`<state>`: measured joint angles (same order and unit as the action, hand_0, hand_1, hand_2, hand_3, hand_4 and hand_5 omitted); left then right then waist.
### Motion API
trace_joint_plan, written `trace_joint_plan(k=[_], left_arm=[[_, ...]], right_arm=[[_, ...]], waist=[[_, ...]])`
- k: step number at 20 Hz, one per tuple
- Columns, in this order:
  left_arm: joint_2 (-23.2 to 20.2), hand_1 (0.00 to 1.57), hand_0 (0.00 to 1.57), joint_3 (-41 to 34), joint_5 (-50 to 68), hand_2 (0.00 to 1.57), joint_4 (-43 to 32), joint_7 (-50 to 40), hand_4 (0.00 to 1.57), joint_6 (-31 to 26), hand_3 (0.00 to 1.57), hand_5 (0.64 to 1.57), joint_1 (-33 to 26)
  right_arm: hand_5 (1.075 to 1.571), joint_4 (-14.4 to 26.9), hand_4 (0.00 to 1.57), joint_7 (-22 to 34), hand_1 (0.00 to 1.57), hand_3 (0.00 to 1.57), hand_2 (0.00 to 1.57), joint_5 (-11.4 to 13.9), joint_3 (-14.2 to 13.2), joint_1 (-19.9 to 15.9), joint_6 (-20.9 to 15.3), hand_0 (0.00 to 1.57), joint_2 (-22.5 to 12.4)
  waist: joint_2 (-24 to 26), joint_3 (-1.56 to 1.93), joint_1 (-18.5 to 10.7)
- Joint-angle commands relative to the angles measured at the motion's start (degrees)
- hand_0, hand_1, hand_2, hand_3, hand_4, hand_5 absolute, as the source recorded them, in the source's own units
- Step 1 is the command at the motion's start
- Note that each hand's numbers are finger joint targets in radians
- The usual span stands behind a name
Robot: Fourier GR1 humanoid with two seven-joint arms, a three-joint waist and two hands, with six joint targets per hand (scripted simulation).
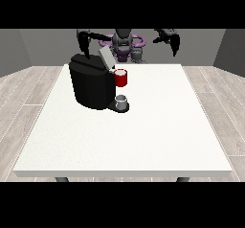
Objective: Insert the coffee pod into the coffee machine and close the lid
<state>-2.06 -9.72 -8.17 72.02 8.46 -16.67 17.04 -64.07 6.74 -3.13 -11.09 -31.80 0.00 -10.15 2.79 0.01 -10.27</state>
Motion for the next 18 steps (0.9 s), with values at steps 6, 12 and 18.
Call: trace_joint_plan(k=[6, 12, 18], left_arm=[[-1.7, 0.0, 0.0, -0.4, 1.9, 0.0, 6.9, -3.0, 0.34, 2.3, 0.0, 1.571, 1.8], [-2.9, 0.0, 0.0, 0.7, 1.8, 0.0, 9.4, -2.6, 0.35, 1.6, 0.0, 1.571, -6.0], [-2.3, 0.0, 0.0, 1.5, 2.4, 0.0, 10.7, -4.6, 0.36, 2.2, 0.0, 1.571, -7.0]], right_arm=[[1.571, 5.1, 0.0, -3.7, 0.0, 0.0, 0.0, 0.5, 0.8, -7.8, 1.0, 0.0, -1.0], [1.571, 5.8, 0.07, -3.3, 0.0, 0.0, 0.0, 1.0, 3.0, -6.5, 2.1, 0.0, 0.7], [1.571, 7.5, 0.16, -1.1, 0.0, 0.0, 0.0, 0.7, 2.3, -11.0, 2.6, 0.0, -0.9]], waist=[[-6.7, 0.0, 0.3], [-4.2, 0.0, 1.1], [-4.5, -0.01, 0.2]])
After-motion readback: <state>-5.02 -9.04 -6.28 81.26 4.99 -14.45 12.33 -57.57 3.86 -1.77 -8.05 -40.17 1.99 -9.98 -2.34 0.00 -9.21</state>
